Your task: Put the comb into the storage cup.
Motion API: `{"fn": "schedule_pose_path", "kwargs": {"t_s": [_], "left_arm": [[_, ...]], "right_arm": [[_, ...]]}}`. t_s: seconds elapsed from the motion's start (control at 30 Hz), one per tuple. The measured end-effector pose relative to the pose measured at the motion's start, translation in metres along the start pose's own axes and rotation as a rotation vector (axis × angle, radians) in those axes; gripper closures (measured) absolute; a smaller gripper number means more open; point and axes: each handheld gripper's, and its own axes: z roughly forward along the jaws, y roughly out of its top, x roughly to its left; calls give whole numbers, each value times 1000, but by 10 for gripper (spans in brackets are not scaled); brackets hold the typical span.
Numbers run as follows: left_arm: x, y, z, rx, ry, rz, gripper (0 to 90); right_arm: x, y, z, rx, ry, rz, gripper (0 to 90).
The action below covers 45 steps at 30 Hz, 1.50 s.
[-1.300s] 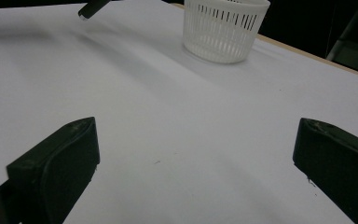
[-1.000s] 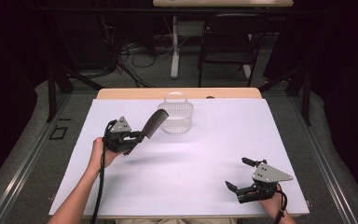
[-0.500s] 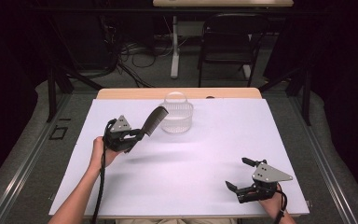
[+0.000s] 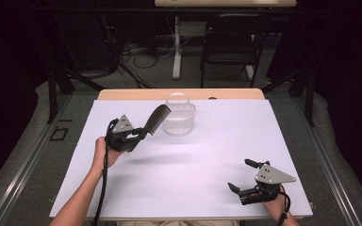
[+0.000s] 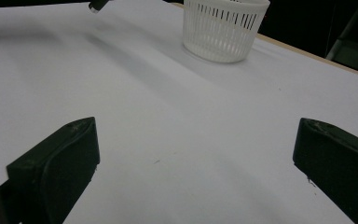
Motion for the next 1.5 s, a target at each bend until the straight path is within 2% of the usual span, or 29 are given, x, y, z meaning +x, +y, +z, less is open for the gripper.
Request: {"fn": "schedule_pose_path", "kwargs": {"t_s": [0.57,0.87,1.5], "left_arm": [[1,10,1,-19,20,13,722],[6,16,1,-25,33,14,723],[8,29,1,-43,42,19,723]], "right_arm": [[0,0,0,3,-1,4,0],[1,0,1,3,0,10,0],[0,0,0,1,-2,2,0]]}}
